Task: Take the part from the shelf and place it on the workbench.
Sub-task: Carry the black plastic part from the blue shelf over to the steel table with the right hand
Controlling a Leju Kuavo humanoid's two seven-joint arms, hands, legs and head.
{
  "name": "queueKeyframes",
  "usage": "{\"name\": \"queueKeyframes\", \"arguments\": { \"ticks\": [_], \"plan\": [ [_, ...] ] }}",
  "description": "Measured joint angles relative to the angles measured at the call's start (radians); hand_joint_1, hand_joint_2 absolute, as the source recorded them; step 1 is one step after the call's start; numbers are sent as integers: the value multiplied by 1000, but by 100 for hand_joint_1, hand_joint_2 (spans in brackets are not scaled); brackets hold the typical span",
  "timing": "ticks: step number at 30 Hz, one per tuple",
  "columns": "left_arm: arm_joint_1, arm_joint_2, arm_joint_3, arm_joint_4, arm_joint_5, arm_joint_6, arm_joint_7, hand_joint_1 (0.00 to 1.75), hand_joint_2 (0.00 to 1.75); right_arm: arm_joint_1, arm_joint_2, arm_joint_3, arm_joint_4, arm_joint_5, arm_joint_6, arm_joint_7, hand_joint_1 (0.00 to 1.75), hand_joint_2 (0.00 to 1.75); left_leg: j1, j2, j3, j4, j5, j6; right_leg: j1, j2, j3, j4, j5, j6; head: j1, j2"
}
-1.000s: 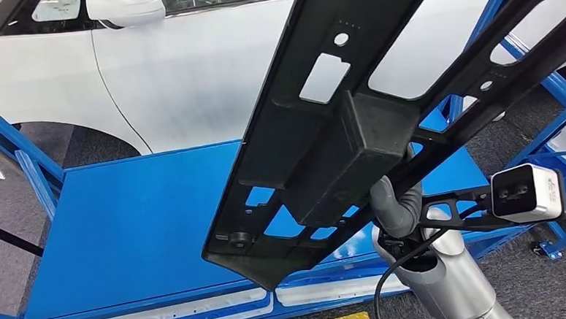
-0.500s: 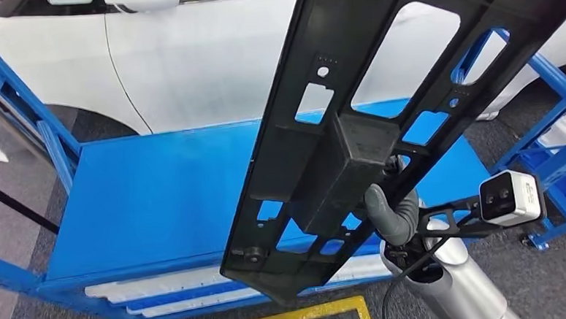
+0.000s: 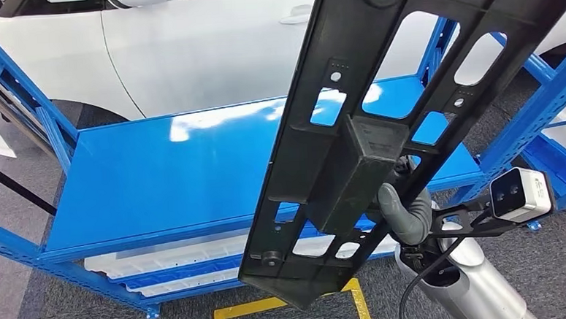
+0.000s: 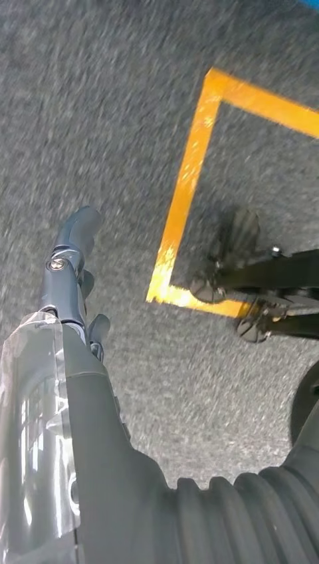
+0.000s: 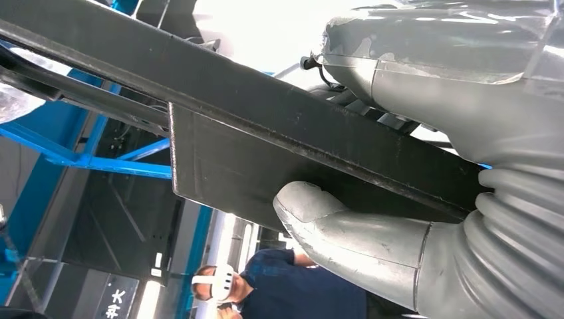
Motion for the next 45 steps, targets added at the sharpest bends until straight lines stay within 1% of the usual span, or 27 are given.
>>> {"name": "queueKeyframes", "arguments": {
  "ticks": [2, 3, 4, 6, 8, 10, 12, 13, 15, 17, 18, 19, 20, 22, 24, 25, 27, 29, 32, 33, 34, 35, 37, 39, 40, 43, 45],
  "plan": [
    [0, -2, 1, 0, -4, 4, 3, 0, 175, 6, -12, -5, -8, -12, 4, 4, 175, 175, 0, 0, -25, 129, -80, -3, 4, -1, -29, 2, 22, -5, 0, 0],
    [0, -4, 1, 0, -8, 4, 3, 0, 175, 10, -17, -8, -12, -18, 8, 6, 175, 175, 0, 0, -22, 166, -87, -3, 7, -1, -44, 3, 32, -5, 0, 0],
    [-1, -6, 0, 0, -13, 4, 4, 0, 175, 15, -24, -12, -17, -24, 12, 8, 175, 175, 0, 0, -2, 170, -73, -1, 9, 0, -59, 4, 43, -4, 0, 0],
    [-2, -9, 0, 0, -26, 2, 8, 0, 175, 26, -43, -28, -28, -37, 24, 9, 175, 175, -4, -1, 87, 78, -29, 12, 13, 0, -83, 7, 62, -1, 0, 0],
    [-6, -11, 0, 0, -39, 3, 14, 0, 175, 41, -65, -53, -40, -50, 42, 5, 175, 175, -11, -1, 192, -66, -28, 27, 16, -3, -96, 7, 79, 7, 0, 0],
    [-8, -12, -1, 0, -48, 10, 22, 0, 175, 58, -88, -80, -51, -58, 62, 1, 175, 175, -18, -2, 231, -138, -40, 35, 13, -7, -99, 2, 96, 18, 0, 0],
    [-9, -14, -2, 0, -52, 17, 28, 0, 175, 74, -104, -101, -60, -60, 75, 0, 175, 175, -18, 1, 223, -152, -21, 43, 9, -7, -101, -5, 109, 31, 0, 0],
    [-10, -14, -2, 0, -52, 18, 30, 0, 175, 81, -111, -110, -64, -60, 78, 0, 175, 175, -16, 4, 217, -159, -8, 51, 9, -4, -108, 6, 91, 36, 0, 0],
    [-12, -16, -2, 0, -53, 19, 32, 0, 175, 90, -124, -126, -69, -60, 82, 2, 175, 175, -12, 9, 198, -166, 19, 62, 6, 2, -134, 85, 4, 44, 0, 0],
    [-13, -18, -2, 0, -56, 24, 35, 0, 175, 100, -131, -137, -74, -60, 81, 8, 175, 175, -13, 10, 167, -165, 42, 64, 2, 4, -166, 219, -86, 52, 0, 0],
    [-13, -18, -2, 0, -58, 27, 38, 0, 175, 107, -133, -141, -76, -60, 79, 12, 175, 175, -12, 10, 152, -163, 52, 62, -1, 4, -172, 273, -101, 56, 0, 0],
    [-12, -19, -2, 0, -60, 30, 41, 0, 175, 115, -134, -146, -80, -59, 77, 17, 175, 175, -12, 11, 136, -159, 61, 60, -4, 4, -163, 293, -91, 60, 0, 0],
    [-12, -19, -2, 0, -62, 32, 45, 0, 175, 125, -136, -153, -85, -58, 76, 20, 175, 175, -10, 11, 121, -154, 70, 58, -7, 4, -135, 279, -66, 63, 0, 0],
    [-11, -19, -2, 0, -64, 28, 54, 0, 175, 149, -140, -173, -99, -50, 80, 20, 175, 175, -8, 10, 94, -140, 81, 50, -12, 4, -33, 152, -28, 67, 0, 0],
    [-10, -19, -2, 0, -67, 21, 65, 0, 175, 180, -142, -197, -111, -36, 101, 9, 175, 175, -9, 7, 77, -127, 90, 39, -10, 5, 50, 24, -40, 60, 0, 0],
    [-9, -19, -2, 0, -68, 20, 70, 0, 175, 197, -142, -208, -114, -28, 119, -2, 175, 175, -10, 6, 73, -126, 97, 33, -6, 6, 66, -6, -51, 54, 0, 0],
    [-6, -18, -2, 0, -69, 22, 79, 0, 175, 225, -142, -223, -111, -9, 161, -28, 175, 175, -10, 5, 68, -125, 107, 20, -4, 5, 60, -12, -43, 37, 0, 0],
    [-3, -18, -2, 0, -72, 25, 84, 0, 175, 237, -137, -229, -98, 17, 193, -47, 175, 175, -7, 5, 51, -93, 68, 9, -7, 2, 44, -14, -26, 18, 0, 0],
    [-3, -15, -2, 0, -80, 22, 83, 0, 175, 236, -114, -229, -73, 53, 193, -50, 175, 175, -4, 4, -4, 87, -69, -2, -5, 1, 8, -14, 5, 3, 0, 0],
    [-4, -14, -2, 0, -82, 19, 82, 0, 175, 233, -104, -228, -65, 59, 184, -45, 175, 175, -4, 4, -14, 145, -91, -4, -3, 1, -7, -13, 16, 2, 0, 0],
    [-5, -12, -2, 0, -83, 17, 82, 0, 175, 228, -95, -227, -58, 61, 175, -39, 175, 175, -4, 4, -10, 176, -90, -4, -1, 1, -22, -11, 27, 2, 0, 0],
    [-5, -10, -2, 0, -84, 16, 82, 0, 175, 223, -87, -227, -52, 63, 168, -34, 175, 175, -5, 4, 11, 169, -69, -1, 1, 1, -36, -10, 37, 3, 0, 0],
    [-8, -6, -2, 0, -84, 16, 82, 0, 175, 214, -76, -226, -43, 63, 160, -29, 175, 175, -7, 3, 107, 55, -19, 11, 4, 1, -60, -7, 56, 6, 0, 0],
    [-11, -2, -2, -1, -85, 17, 82, 0, 175, 207, -70, -226, -38, 63, 159, -28, 175, 175, -12, 2, 210, -96, -20, 23, 6, -1, -72, -6, 73, 14, 0, 0],
    [-12, 0, -2, -1, -85, 17, 82, 0, 175, 204, -68, -226, -36, 63, 158, -28, 175, 175, -16, 2, 237, -141, -29, 28, 5, -3, -74, -7, 82, 20, 0, 0],
    [-14, 2, -2, -1, -85, 17, 82, 0, 175, 197, -64, -225, -30, 62, 158, -28, 175, 175, -18, 4, 233, -169, -12, 42, 1, -5, -81, -8, 92, 39, 0, 0],
    [-14, 2, -2, -1, -85, 16, 82, 0, 175, 194, -62, -224, -25, 64, 155, -26, 175, 175, -13, 8, 214, -175, 13, 55, -1, -1, -102, 42, 28, 47, 0, 0]
  ]
}}
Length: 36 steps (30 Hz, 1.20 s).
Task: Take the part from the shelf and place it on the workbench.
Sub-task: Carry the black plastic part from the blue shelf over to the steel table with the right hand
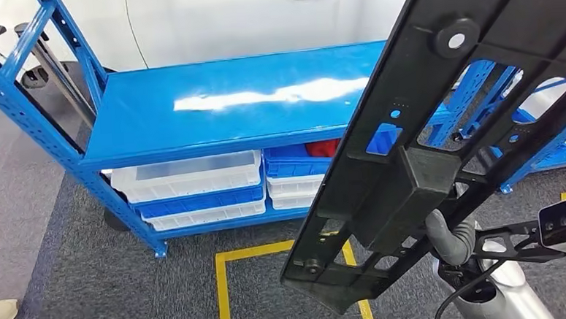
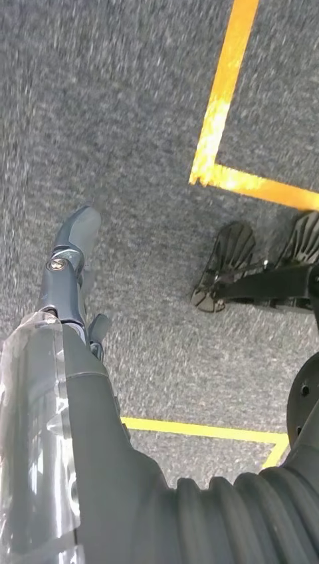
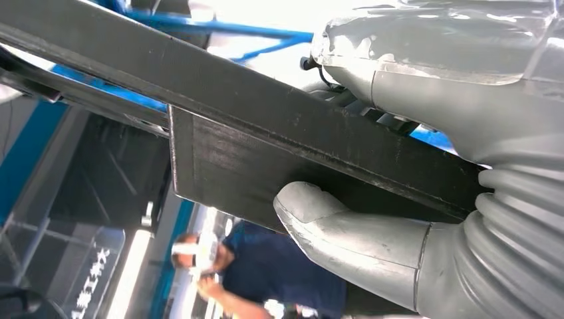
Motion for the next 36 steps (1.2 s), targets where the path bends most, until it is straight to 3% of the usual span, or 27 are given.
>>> {"name": "queueKeyframes", "arguments": {
  "ticks": [2, 3, 4, 5, 7, 9, 10, 11, 14, 19, 21, 22, 23, 24, 25, 26, 27, 28, 30, 31, 32, 35, 36],
  "plan": [
    [0, 0, 0, 0, -3, 0, -4, 0, 175, -9, 10, 7, 10, 20, -18, 0, 175, 175, -1, 2, -31, 3, 24, 5, -2, 2, -35, 123, -102, 5, 0, 0],
    [0, 0, 0, 0, -5, 1, -6, 0, 175, -15, 20, 17, 19, 38, -33, -4, 175, 175, -1, 3, -48, 5, 36, 4, -2, 3, -48, 187, -130, 8, 0, 0],
    [0, 0, 0, 0, -8, 2, -7, 0, 175, -21, 31, 29, 31, 58, -48, -13, 175, 175, -1, 4, -67, 9, 48, 3, -4, 3, -49, 233, -133, 11, 0, 0],
    [-1, 0, 0, 0, -9, 4, -6, 0, 175, -27, 42, 45, 42, 74, -62, -24, 175, 175, -1, 4, -87, 14, 59, 0, -5, 3, -34, 244, -112, 12, 0, 0],
    [-1, 0, 0, 0, -14, 10, 0, 0, 175, -43, 54, 74, 56, 91, -82, -46, 175, 175, 0, 4, -124, 29, 76, -6, -10, 3, 46, 163, -56, 13, 0, 0],
    [-1, 0, 0, 0, -17, 15, 6, 0, 175, -62, 59, 94, 60, 96, -95, -58, 175, 175, -1, 3, -150, 47, 90, -16, -8, 3, 142, 26, -67, 7, 0, 0],
    [0, 1, 0, 0, -18, 15, 9, 0, 175, -69, 61, 100, 60, 97, -99, -61, 175, 175, -2, 2, -157, 51, 97, -22, -5, 4, 168, -20, -83, 1, 0, 0],
    [0, 1, 0, 0, -19, 14, 11, 0, 175, -72, 61, 104, 60, 101, -102, -63, 175, 175, -2, 1, -162, 52, 106, -28, 0, 5, 177, -42, -93, -8, 0, 0],
    [5, 2, 0, 0, -21, 6, 15, 0, 175, -72, 63, 112, 60, 119, -103, -70, 175, 175, 0, -1, -169, 48, 124, -43, -1, 5, 162, -46, -76, -30, 0, 0],
    [6, 2, 0, 0, -21, 4, 16, 0, 175, -72, 64, 113, 60, 124, -102, -72, 175, 175, 1, -2, -171, 49, 121, -46, -4, 3, 158, -48, -70, -34, 0, 0],
    [8, 2, 0, 0, -25, -3, 15, 0, 175, -71, 70, 117, 58, 137, -98, -75, 175, 175, 4, -2, -192, 105, 50, -51, -3, 1, 140, -48, -53, -44, 0, 0],
    [8, 2, 0, 0, -27, -9, 14, 0, 175, -71, 76, 121, 57, 147, -95, -75, 175, 175, 5, -2, -212, 174, -9, -55, -2, 0, 122, -48, -38, -49, 0, 0],
    [8, 2, 1, 0, -25, -14, 13, 0, 175, -71, 87, 125, 55, 156, -86, -66, 175, 175, 6, -2, -202, 227, -39, -57, 0, 0, 88, -45, -12, -52, 0, 0],
    [8, 2, 3, 0, -22, -15, 13, 0, 175, -71, 97, 129, 54, 159, -78, -56, 175, 175, 7, -3, -164, 236, -39, -55, 2, 0, 58, -42, 11, -50, 0, 0],
    [7, 1, 5, 0, -18, -16, 12, 0, 175, -72, 108, 133, 53, 160, -69, -46, 175, 175, 6, -4, -104, 210, -43, -50, 4, 1, 28, -38, 34, -46, 0, 0],
    [5, 1, 8, 0, -14, -15, 12, 0, 175, -72, 116, 136, 52, 157, -60, -37, 175, 175, 4, -6, -29, 132, -32, -43, 6, 0, 6, -34, 54, -40, 0, 0],
    [5, 0, 11, 0, -14, -17, 12, 0, 175, -72, 119, 137, 52, 155, -54, -37, 175, 175, 1, -7, 13, 72, -46, -38, 6, -1, 3, -34, 64, -35, 0, 0],
    [5, -1, 15, 0, -15, -19, 12, 0, 175, -70, 120, 138, 51, 154, -46, -38, 175, 175, -3, -9, 35, 33, -58, -33, 5, -3, 1, -37, 74, -29, 0, 0],
    [7, -4, 18, 0, -18, -25, 16, 0, 175, -61, 119, 138, 51, 155, -29, -41, 175, 175, -4, -7, 28, 18, -44, -23, 4, -4, 0, -44, 91, -15, 0, 0],
    [8, -6, 19, 0, -20, -27, 19, 0, 175, -53, 119, 138, 50, 158, -22, -43, 175, 175, -2, -5, 20, 15, -33, -15, 3, -2, -6, -38, 78, -10, 0, 0],
    [9, -8, 19, 0, -21, -29, 22, 0, 175, -43, 119, 138, 50, 162, -16, -44, 175, 175, 0, -2, 8, 12, -19, -8, 2, 0, -15, -15, 43, -5, 0, 0],
    [12, -15, 21, 0, -21, -30, 25, 0, 175, -25, 119, 137, 49, 171, -1, -42, 175, 175, -1, 3, -40, 13, 23, 3, -1, 3, -59, 159, -113, 6, 0, 0],
    [12, -17, 21, 0, -21, -30, 23, 0, 175, -23, 119, 137, 50, 170, 4, -37, 175, 175, -2, 4, -58, 15, 36, 3, -1, 3, -65, 216, -130, 8, 0, 0]
  ]
}}
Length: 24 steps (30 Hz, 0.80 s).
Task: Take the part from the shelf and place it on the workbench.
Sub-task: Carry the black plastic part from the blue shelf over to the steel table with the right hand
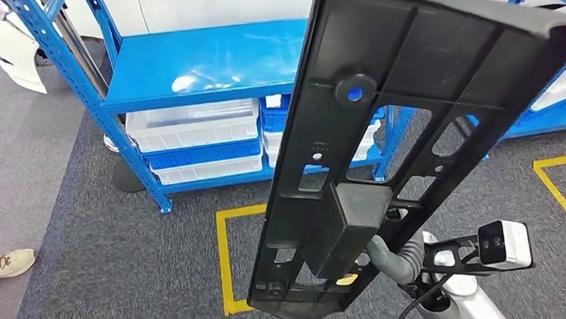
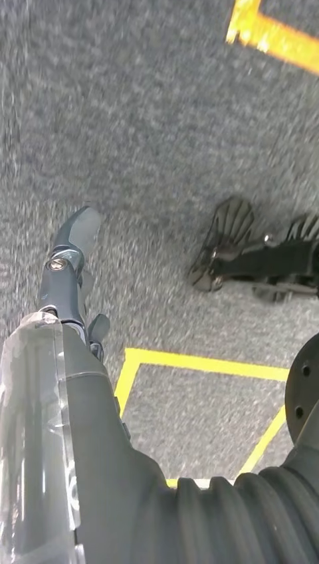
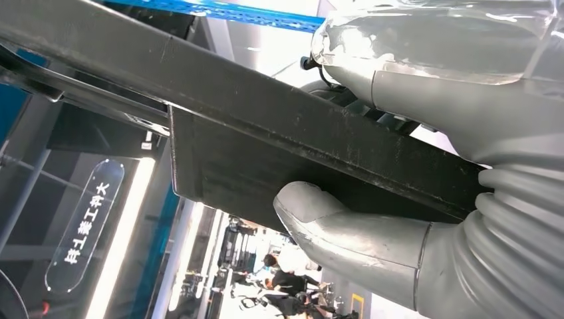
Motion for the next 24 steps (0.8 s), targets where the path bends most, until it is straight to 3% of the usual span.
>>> {"name": "queueKeyframes", "arguments": {
  "ticks": [1, 2, 3, 4, 6, 8, 10, 11, 14, 15, 16, 17, 19, 21, 22, 24],
  "plan": [
    [0, -2, 0, 0, 1, 0, -2, 0, 175, -1, 1, 0, 0, -2, 5, 9, 175, 175, -1, 1, -20, 4, 12, -1, 0, 0, 6, 33, 8, 1, 0, 0],
    [0, -4, 1, 0, 3, 0, -5, 0, 175, -3, 1, -1, 1, -7, 10, 21, 175, 175, -1, 1, -40, 9, 24, -3, 0, 0, 29, 32, 34, 1, 0, 0],
    [1, -6, 2, 0, 4, 0, -7, 0, 175, -8, 2, -2, 1, -13, 14, 33, 175, 175, -1, 1, -59, 15, 34, -5, 0, 0, 71, -6, 63, 0, 0, 0],
    [0, -8, 3, 0, 6, 1, -10, 0, 175, -14, 3, -2, 1, -19, 17, 44, 175, 175, -1, 1, -76, 22, 43, -9, 1, 0, 128, -72, 73, -4, 0, 0],
    [0, -13, 6, 0, 9, 4, -14, 0, 175, -30, 6, -5, 2, -28, 20, 56, 175, 175, -3, 0, -96, 35, 59, -17, 5, 0, 229, -212, 50, -16, 0, 0],
    [1, -16, 8, 0, 10, 9, -17, 0, 175, -45, 10, -10, 4, -35, 23, 62, 175, 175, -3, 0, -102, 36, 76, -27, 12, 1, 257, -267, 31, -31, -1, 0],
    [4, -17, 12, 0, 8, 12, -20, 0, 175, -54, 14, -13, 10, -37, 27, 64, 175, 175, -1, -2, -110, 38, 76, -40, 9, -3, 241, -268, 52, -48, -1, 0],
    [5, -18, 15, 0, 6, 12, -21, 0, 175, -56, 17, -14, 14, -35, 28, 63, 175, 175, 1, -4, -119, 58, 48, -46, 7, -5, 230, -271, 66, -56, -1, 0],
    [7, -19, 22, 0, 2, 11, -21, 0, 175, -55, 23, -15, 25, -22, 29, 52, 175, 175, 5, -6, -168, 223, -101, -61, 4, -7, 180, -272, 108, -66, -1, 0],
    [7, -19, 23, 0, 2, 10, -21, 0, 175, -54, 25, -15, 29, -19, 29, 48, 175, 175, 6, -5, -177, 285, -126, -65, 5, -7, 161, -271, 123, -64, -1, 0],
    [7, -19, 24, 0, 2, 10, -21, 0, 175, -52, 26, -15, 32, -17, 29, 47, 175, 175, 7, -6, -174, 325, -126, -67, 4, -7, 141, -269, 136, -63, -1, 0],
    [7, -19, 24, 0, 1, 10, -21, 0, 175, -50, 26, -15, 35, -17, 29, 46, 175, 175, 9, -5, -155, 332, -103, -68, 4, -7, 123, -267, 149, -60, -1, 0],
    [7, -19, 25, 0, 0, 10, -22, 0, 175, -49, 27, -16, 41, -17, 29, 45, 175, 175, 11, -7, -63, 239, -54, -67, 4, -7, 91, -260, 171, -53, -1, 0],
    [4, -19, 25, 0, 1, 10, -22, 0, 175, -49, 28, -16, 43, -15, 29, 43, 175, 175, 9, -12, 49, 86, -69, -58, 5, -7, 73, -253, 189, -43, -1, 0],
    [4, -20, 25, 0, 1, 10, -22, 0, 175, -50, 29, -17, 44, -13, 28, 43, 175, 175, 7, -15, 80, 35, -85, -51, 6, -8, 70, -253, 198, -37, -1, 0],
    [4, -20, 26, 0, 2, 13, -21, 0, 175, -53, 34, -17, 45, -8, 22, 44, 175, 175, 3, -17, 83, 10, -86, -35, 5, -8, 70, -258, 218, -24, -1, 0]
  ]
}}
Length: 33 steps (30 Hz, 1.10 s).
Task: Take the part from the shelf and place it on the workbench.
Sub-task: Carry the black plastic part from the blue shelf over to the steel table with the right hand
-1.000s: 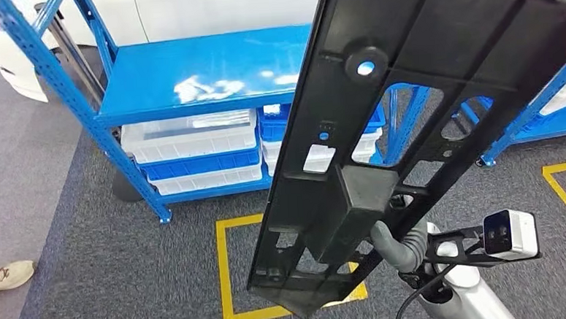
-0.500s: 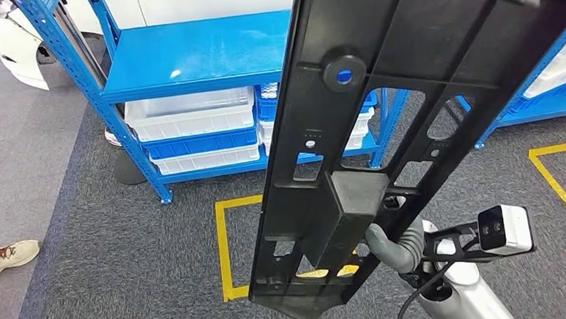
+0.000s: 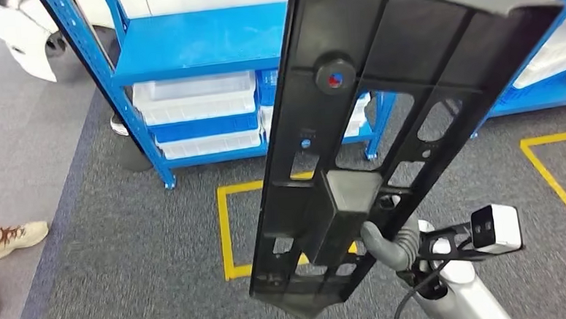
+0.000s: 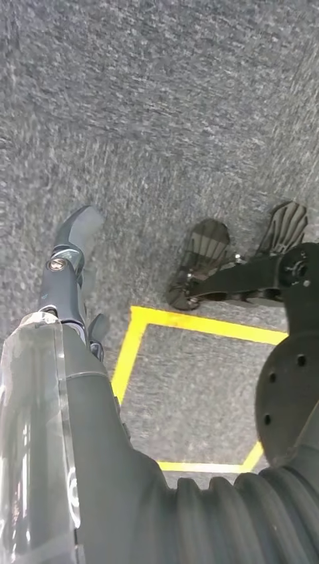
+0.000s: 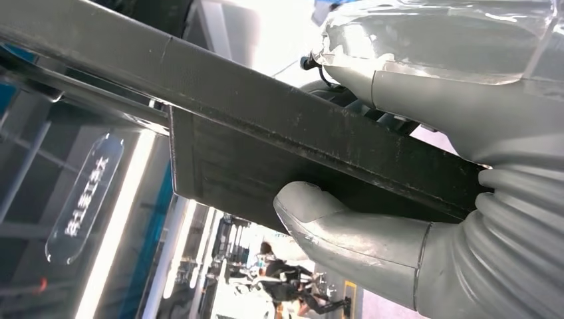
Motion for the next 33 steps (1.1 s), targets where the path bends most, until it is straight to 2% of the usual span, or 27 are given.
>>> {"name": "queueKeyframes", "arguments": {
  "ticks": [1, 2, 3, 5, 6, 7, 8, 9, 10, 11, 12, 13, 14, 16, 17, 18, 19, 21, 22, 23, 24, 26, 27, 28, 31, 33],
  "plan": [
    [0, -1, 1, 0, 1, 2, 2, 0, 175, -1, 2, 0, 2, 1, -4, 3, 175, 175, 1, 3, -8, -3, 10, 8, -2, 2, -5, 2, -1, 5, 0, 0],
    [-1, -1, 2, 0, 1, 3, 4, 0, 175, -3, 3, 0, 4, -1, -10, 8, 175, 175, 2, 6, -18, -5, 23, 17, -3, 4, -14, 15, -23, 10, 0, 0],
    [-2, -2, 4, 0, 1, 3, 5, 0, 175, -6, 3, 0, 7, -6, -16, 16, 175, 175, 2, 9, -32, -6, 38, 24, -4, 6, -27, 49, -64, 13, 0, 0],
    [-3, -3, 6, 0, -1, 1, 6, 0, 175, -14, 3, 0, 10, -25, -31, 31, 175, 175, 0, 14, -65, -5, 66, 32, -5, 8, -60, 172, -175, 17, 0, 0],
    [-3, -3, 6, 0, -1, 0, 7, 0, 175, -15, 3, 0, 10, -32, -37, 35, 175, 175, -2, 14, -82, -4, 79, 33, -5, 8, -71, 238, -209, 19, 0, 0],
    [-2, -3, 7, 0, -2, -2, 7, 0, 175, -11, 2, 0, 11, -33, -38, 34, 175, 175, -4, 14, -100, -2, 91, 34, -4, 8, -71, 283, -215, 18, 0, 0],
    [-2, -4, 8, 0, -4, -3, 7, 0, 175, -3, 2, 0, 11, -30, -35, 29, 175, 175, -5, 14, -117, 0, 101, 33, -4, 8, -56, 297, -197, 16, 0, 0],
    [-1, -5, 10, 0, -6, -3, 8, 0, 175, 5, 2, 0, 11, -25, -29, 24, 175, 175, -7, 13, -133, 2, 110, 32, -3, 8, -24, 276, -168, 12, 0, 0],
    [0, -7, 12, 0, -8, -3, 9, 0, 175, 11, 2, 0, 11, -19, -21, 18, 175, 175, -9, 13, -147, 5, 119, 30, -1, 8, 23, 225, -143, 5, 0, 0],
    [0, -9, 15, 0, -10, -2, 10, 0, 175, 12, 2, 0, 11, -18, -14, 16, 175, 175, -12, 13, -158, 9, 126, 27, 2, 7, 80, 153, -139, -3, 0, 0],
    [0, -11, 19, 0, -10, 0, 11, 0, 175, 8, 2, 1, 11, -21, -10, 17, 175, 175, -14, 13, -166, 13, 133, 23, 5, 6, 131, 79, -151, -9, 0, 0],
    [-1, -13, 21, 0, -10, 1, 11, 0, 175, 4, 2, 0, 11, -28, -9, 19, 175, 175, -14, 15, -170, 15, 140, 18, 9, 6, 167, 23, -170, -15, 0, 0],
    [-1, -13, 24, 0, -9, 1, 11, 0, 175, -1, 2, 0, 11, -36, -9, 22, 175, 175, -14, 16, -172, 15, 146, 13, 12, 5, 186, -11, -184, -20, 0, 0],
    [-1, -12, 26, 0, -9, 1, 12, 0, 175, -5, 1, -1, 12, -47, -9, 27, 175, 175, -12, 17, -175, 16, 155, 0, 11, 4, 186, -27, -176, -31, 0, 0],
    [-1, -11, 28, 0, -9, 1, 13, 0, 175, -5, 0, -1, 12, -50, -8, 28, 175, 175, -10, 15, -181, 27, 143, -5, 8, 2, 182, -30, -168, -38, 0, 0],
    [0, -11, 29, 0, -8, 1, 13, 0, 175, -5, -1, -1, 13, -51, -8, 28, 175, 175, -9, 14, -194, 58, 116, -11, 5, 1, 176, -33, -158, -44, 0, 0],
    [1, -10, 31, 0, -6, 1, 13, 0, 175, -3, -2, -2, 14, -53, -10, 26, 175, 175, -6, 12, -214, 110, 75, -16, 5, -1, 168, -33, -150, -48, 0, 0],
    [3, -9, 37, 0, -1, 1, 11, 0, 175, 7, -3, -6, 18, -52, -17, 21, 175, 175, -1, 12, -259, 247, -4, -26, 5, -1, 150, -31, -137, -49, 0, 0],
    [4, -9, 42, 0, 1, 1, 10, 0, 175, 14, -3, -8, 20, -49, -21, 17, 175, 175, 2, 12, -269, 292, -20, -30, 4, -1, 142, -29, -131, -48, 0, 0],
    [5, -9, 45, 0, 2, 0, 9, 0, 175, 22, -3, -11, 23, -43, -25, 13, 175, 175, 5, 12, -261, 301, -16, -34, 4, -1, 135, -27, -128, -46, 0, 0],
    [6, -8, 48, 0, 2, -2, 7, 0, 175, 28, -4, -15, 26, -36, -28, 9, 175, 175, 7, 12, -231, 267, 4, -36, 3, 0, 128, -23, -125, -44, 0, 0],
    [7, -7, 50, 0, 1, -9, 3, 0, 175, 38, -5, -28, 30, -16, -38, 1, 175, 175, 10, 12, -135, 125, 47, -34, 1, 0, 119, -14, -124, -38, 0, 0],
    [8, -6, 51, 0, 0, -14, 1, 0, 175, 41, -6, -36, 30, -5, -43, 0, 175, 175, 9, 11, -99, 67, 60, -29, 2, 0, 115, -10, -123, -33, 0, 0],
    [8, -5, 52, 0, 0, -18, -1, 0, 175, 44, -8, -45, 31, 7, -46, 2, 175, 175, 7, 10, -78, 30, 63, -23, 2, 0, 113, -7, -122, -28, 0, 0],
    [9, -4, 60, 0, 4, -22, -3, 0, 175, 48, -16, -70, 32, 26, -49, 8, 175, 175, 5, 8, -79, 12, 64, -1, 4, 1, 107, -6, -116, -9, 0, 0],
    [8, -5, 66, 0, 6, -21, -4, 0, 175, 49, -22, -83, 33, 28, -50, 9, 175, 175, 9, 10, -82, 4, 73, 14, 3, 5, 92, 24, -138, 1, 0, 0]
  ]
}}
